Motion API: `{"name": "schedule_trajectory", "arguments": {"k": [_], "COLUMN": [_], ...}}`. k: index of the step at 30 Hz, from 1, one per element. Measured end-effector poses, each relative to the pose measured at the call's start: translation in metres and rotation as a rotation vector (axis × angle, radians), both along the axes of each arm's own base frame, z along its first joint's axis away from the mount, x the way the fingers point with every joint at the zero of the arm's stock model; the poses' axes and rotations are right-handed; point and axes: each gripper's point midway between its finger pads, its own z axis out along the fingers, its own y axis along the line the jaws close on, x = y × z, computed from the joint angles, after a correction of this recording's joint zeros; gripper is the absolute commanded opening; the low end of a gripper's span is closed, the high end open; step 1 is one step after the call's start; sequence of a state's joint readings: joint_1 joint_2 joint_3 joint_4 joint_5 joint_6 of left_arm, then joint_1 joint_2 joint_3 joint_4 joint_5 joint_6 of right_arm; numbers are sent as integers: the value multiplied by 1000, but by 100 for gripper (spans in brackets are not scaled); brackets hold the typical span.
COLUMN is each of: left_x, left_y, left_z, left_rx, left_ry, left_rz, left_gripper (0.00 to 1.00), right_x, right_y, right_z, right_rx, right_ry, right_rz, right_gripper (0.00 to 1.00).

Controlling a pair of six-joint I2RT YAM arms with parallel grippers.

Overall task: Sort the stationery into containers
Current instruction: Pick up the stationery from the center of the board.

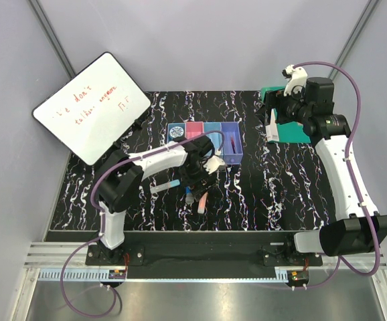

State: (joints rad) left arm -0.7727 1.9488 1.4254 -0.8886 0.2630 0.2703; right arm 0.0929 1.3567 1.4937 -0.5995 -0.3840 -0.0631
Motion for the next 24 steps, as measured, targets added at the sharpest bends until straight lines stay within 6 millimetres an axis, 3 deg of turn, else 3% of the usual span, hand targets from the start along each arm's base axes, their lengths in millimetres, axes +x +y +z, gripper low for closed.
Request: {"name": "schedule_trajectory", "arguments": {"k": [6,16,24], "left_x": [-2,0,2], "left_y": [14,16,17], "left_z": [-17,-20,-21], "left_rx": [80,115,118], "left_ry": [-6,-38,-45], "left_rz": [21,40,42], "left_gripper": [96,95,84], "right_x": [-1,-4,-5], "right_y": [0,0,0], "right_z": [3,7,8], "right_rx": [2,9,15], "right_ry": [-7,-15,-15], "right_rz": [0,-3,-5], "right_gripper": [91,91,91]}}
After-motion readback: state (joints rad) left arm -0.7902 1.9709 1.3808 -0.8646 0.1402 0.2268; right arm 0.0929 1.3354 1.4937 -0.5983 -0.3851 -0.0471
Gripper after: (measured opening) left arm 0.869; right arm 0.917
